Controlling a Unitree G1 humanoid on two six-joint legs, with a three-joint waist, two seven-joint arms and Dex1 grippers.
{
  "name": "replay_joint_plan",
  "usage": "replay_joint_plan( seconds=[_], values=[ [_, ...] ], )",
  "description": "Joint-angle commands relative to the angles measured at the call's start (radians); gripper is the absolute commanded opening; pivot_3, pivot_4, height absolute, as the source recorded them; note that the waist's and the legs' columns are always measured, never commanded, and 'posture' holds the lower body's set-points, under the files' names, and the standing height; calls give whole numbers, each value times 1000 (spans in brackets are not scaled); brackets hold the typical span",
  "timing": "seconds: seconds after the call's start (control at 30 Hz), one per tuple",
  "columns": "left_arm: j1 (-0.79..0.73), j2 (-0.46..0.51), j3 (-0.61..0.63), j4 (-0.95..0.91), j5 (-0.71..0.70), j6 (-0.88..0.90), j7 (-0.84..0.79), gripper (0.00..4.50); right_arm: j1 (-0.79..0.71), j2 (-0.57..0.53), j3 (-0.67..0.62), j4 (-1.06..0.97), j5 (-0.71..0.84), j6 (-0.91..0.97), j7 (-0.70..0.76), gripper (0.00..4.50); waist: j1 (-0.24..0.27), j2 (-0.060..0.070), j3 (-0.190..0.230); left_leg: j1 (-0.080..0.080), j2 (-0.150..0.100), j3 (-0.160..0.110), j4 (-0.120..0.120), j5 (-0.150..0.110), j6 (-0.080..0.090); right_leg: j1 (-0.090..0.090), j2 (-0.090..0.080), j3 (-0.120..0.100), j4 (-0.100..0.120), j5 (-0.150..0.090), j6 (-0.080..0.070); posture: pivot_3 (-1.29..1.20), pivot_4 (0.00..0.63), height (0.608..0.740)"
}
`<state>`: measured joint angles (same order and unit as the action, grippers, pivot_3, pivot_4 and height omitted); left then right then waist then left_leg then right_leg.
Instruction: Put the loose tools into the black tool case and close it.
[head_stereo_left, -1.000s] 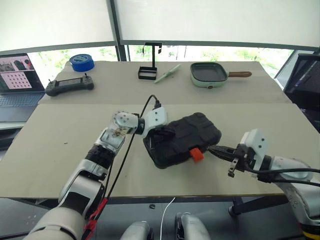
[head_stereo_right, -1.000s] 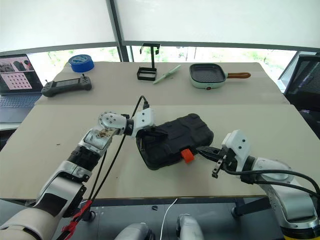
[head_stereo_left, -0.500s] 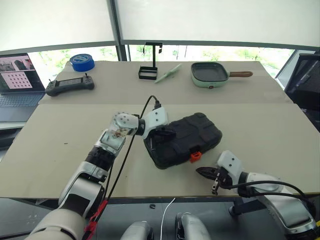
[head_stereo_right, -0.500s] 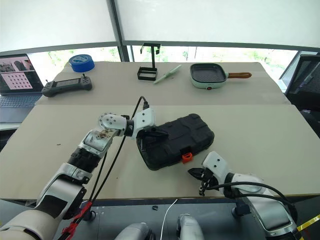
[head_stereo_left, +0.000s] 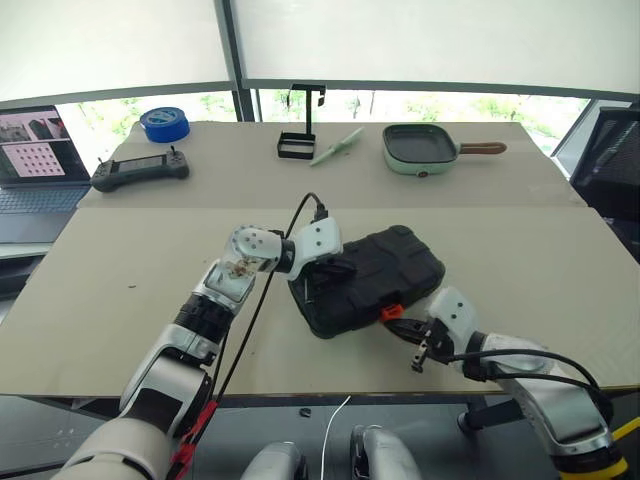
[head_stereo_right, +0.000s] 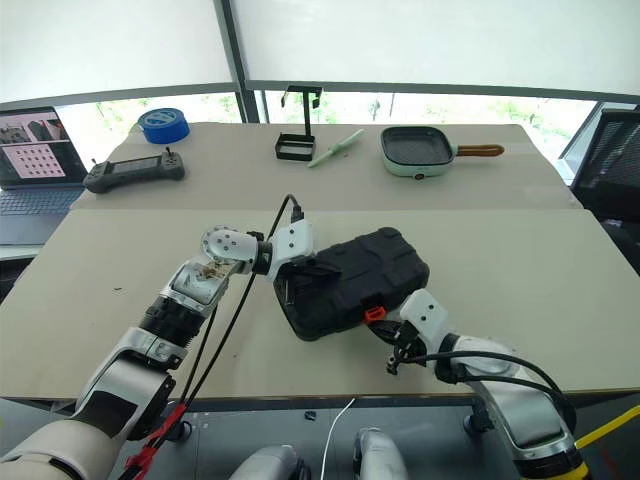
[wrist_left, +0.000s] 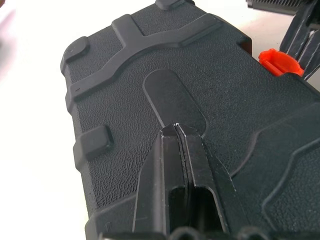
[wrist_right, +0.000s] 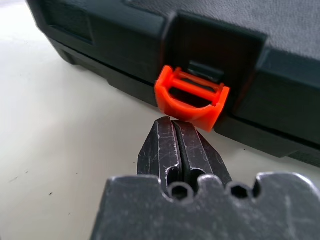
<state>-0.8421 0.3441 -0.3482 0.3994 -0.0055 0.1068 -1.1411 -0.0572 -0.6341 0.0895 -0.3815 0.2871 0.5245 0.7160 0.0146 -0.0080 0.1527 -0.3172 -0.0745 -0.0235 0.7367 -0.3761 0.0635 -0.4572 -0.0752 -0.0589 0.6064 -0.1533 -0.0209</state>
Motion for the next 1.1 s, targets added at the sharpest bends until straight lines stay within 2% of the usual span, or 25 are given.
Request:
replay_joint_plan(
  seconds=[0.03,0.33,0.5,0.77,0.9,1.03,1.1],
  values=[
    [24,-9,-48,9,29,2,-21,28,-64,14,0,9,-15,-24,-7,0,-2,0,0,0,0,0,0,0,0,0,0,0,0,0,0,0,150,740],
    [19,-7,-89,76,96,-98,-15,28,-47,8,-86,-82,23,-80,14,0,-2,0,0,0,0,0,0,0,0,0,0,0,0,0,0,0,150,740],
    [20,-14,-85,86,98,-107,-19,28,-64,5,-135,-129,69,-33,14,0,-4,0,0,0,0,0,0,0,0,0,0,1,1,0,0,0,150,740],
    [18,-25,-81,102,103,-117,-21,28,-54,1,-105,-124,54,-11,16,0,-1,3,-2,2,0,1,-4,0,0,0,1,2,0,0,0,0,150,740],
    [17,-23,-74,109,103,-116,-21,28,-20,-26,-127,-130,63,-16,41,0,0,3,-2,2,0,1,-4,0,0,0,1,3,-1,-1,1,0,150,740],
    [20,-6,-65,109,98,-117,-28,28,41,-92,-203,-172,168,56,118,0,-1,3,-3,2,0,1,-4,0,0,0,1,3,-1,-1,1,0,150,740],
    [18,-6,-65,112,100,-120,-26,28,70,-119,-183,-149,142,35,131,0,-1,3,-3,2,0,1,-5,0,0,0,1,3,-1,-1,1,0,150,740]
  ],
)
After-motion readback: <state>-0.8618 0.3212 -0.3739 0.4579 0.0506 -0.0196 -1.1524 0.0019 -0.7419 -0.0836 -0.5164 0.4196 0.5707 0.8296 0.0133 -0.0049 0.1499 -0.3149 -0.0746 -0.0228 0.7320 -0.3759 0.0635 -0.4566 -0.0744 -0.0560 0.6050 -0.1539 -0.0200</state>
